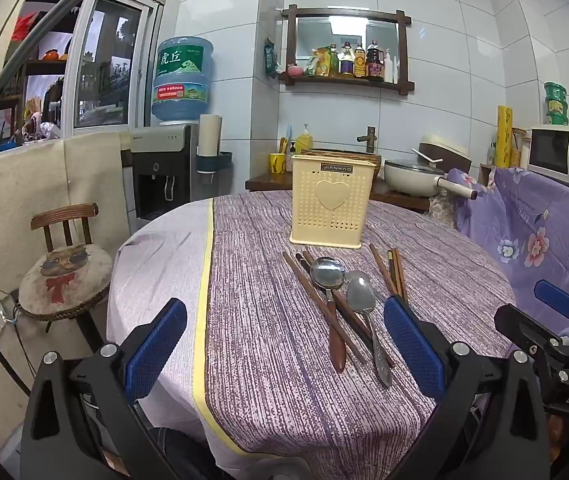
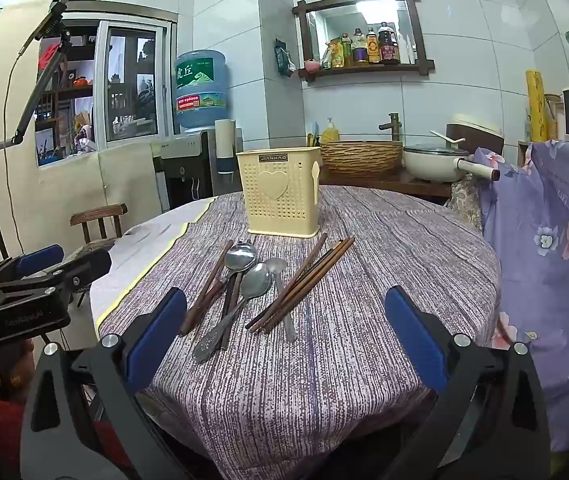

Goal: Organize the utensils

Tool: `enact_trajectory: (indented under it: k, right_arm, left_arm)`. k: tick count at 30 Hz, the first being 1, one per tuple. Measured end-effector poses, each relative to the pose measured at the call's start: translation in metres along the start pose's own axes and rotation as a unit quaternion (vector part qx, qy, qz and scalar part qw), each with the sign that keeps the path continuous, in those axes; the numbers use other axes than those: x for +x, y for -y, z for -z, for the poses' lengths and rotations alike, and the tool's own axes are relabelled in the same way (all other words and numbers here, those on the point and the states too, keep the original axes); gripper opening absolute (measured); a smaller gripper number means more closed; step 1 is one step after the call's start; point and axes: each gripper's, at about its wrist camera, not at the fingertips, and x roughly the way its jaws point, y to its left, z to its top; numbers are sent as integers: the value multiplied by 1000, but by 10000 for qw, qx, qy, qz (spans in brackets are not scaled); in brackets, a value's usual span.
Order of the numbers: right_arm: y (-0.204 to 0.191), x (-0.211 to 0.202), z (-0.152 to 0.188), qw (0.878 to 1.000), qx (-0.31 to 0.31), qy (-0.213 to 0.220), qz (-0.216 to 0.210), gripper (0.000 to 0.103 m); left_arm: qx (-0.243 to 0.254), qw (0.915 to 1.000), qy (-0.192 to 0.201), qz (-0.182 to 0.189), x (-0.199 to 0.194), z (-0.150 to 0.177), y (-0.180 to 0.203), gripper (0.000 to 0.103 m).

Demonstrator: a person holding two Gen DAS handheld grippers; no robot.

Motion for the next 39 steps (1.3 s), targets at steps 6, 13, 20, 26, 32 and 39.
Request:
enact_trajectory:
  k: [6, 13, 20, 26, 32, 39]
  right_arm:
    - [0, 1, -1, 10000, 23, -35, -11, 98]
    - [-1, 1, -1, 10000, 28, -42, -7, 98]
    - [-1, 2, 0, 10000, 29, -49, -9, 98]
    - [-1, 4, 0, 10000, 32, -63, -7, 98]
    - [3, 13, 3, 9995, 150, -280, -82, 98]
    - [19, 37, 8, 9965, 425, -709, 88, 98]
  left_arm:
    - [4, 10000, 3, -4, 0, 0, 1, 98]
    - [2, 10000, -2, -2, 0, 0, 1, 98]
    - [7, 10000, -8, -2, 0, 2, 1, 98]
    - [9, 10000, -13, 0, 1, 2, 0, 98]
    - [1, 9996, -281, 103, 10, 9, 1, 98]
    - [-99, 9973, -718, 89, 27, 12, -9, 98]
